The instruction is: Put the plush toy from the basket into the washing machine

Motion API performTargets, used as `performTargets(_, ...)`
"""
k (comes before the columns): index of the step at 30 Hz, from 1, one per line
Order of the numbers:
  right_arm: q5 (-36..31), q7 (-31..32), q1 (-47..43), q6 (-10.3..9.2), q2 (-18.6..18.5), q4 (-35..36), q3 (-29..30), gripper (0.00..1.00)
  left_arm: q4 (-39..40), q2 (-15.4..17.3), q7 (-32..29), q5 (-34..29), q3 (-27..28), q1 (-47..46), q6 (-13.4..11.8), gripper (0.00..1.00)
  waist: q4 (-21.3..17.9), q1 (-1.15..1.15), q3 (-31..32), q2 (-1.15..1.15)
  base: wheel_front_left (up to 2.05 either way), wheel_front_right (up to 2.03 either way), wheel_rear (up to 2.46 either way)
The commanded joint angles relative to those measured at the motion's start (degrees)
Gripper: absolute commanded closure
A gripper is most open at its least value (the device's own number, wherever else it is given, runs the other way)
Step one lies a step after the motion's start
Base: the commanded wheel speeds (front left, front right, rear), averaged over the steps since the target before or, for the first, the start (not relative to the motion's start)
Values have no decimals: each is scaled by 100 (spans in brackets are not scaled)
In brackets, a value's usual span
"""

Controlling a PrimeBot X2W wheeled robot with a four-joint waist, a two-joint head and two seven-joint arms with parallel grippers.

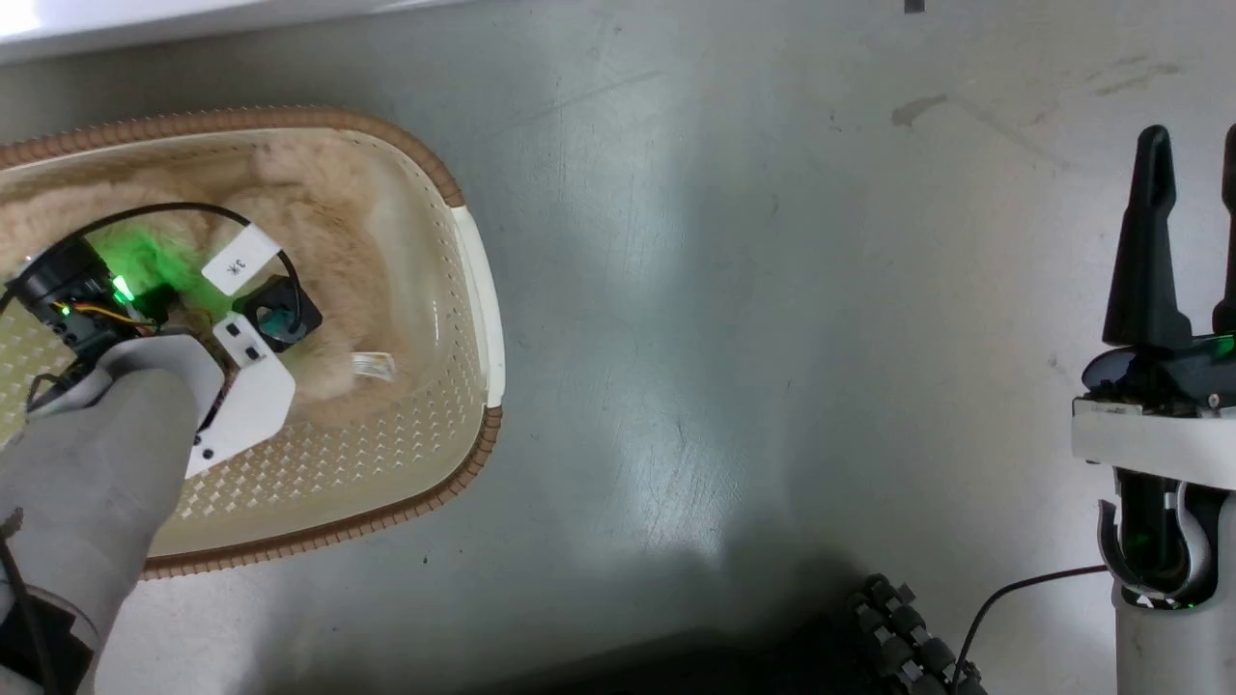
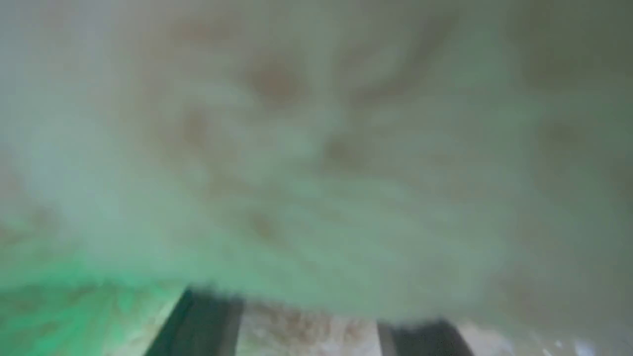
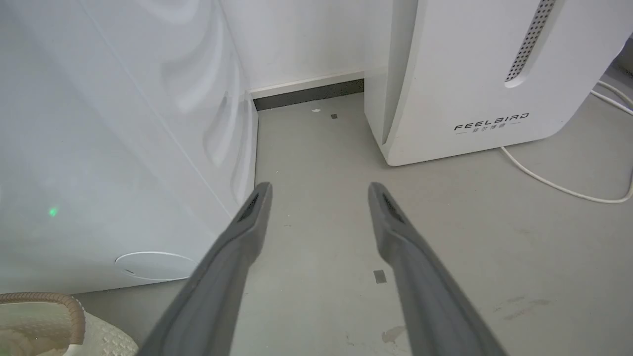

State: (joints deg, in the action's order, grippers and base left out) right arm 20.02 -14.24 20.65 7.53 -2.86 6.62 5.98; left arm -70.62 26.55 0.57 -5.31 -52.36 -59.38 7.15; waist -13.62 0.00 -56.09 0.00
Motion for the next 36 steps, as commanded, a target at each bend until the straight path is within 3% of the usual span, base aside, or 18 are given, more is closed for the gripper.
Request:
performTargets(1,71,-51,150,-4,-1,37,21,0,-214,131,-67,25,-94,-53,22,100,-13,0,-32,0,0,0,0)
performTargets(9,58,-75,163,-4,-1,-22,34,0,-334,171,-34,464,-588,-128,34,100,-20,0,80,0,0,0,0)
performTargets(23,40,-75,37,-4,-1,-279,15,0,-334,-10,333,958,-858,97,34,100,49,0,709,0,0,0,0)
performTargets(28,-21,-75,-116,-4,-1,-431,37,0,-334,-184,503,1159,-849,322,34,100,140,0,1159,0,0,0,0)
performTargets(32,-71,-75,-237,-4,-1,-555,84,0,-334,-614,531,1279,-815,630,-252,100,238,0,1506,0,0,0,0)
performTargets(36,-166,-75,-404,-4,-1,-699,146,0,-334,-879,725,1355,-827,893,-362,100,414,0,1951,0,0,0,0)
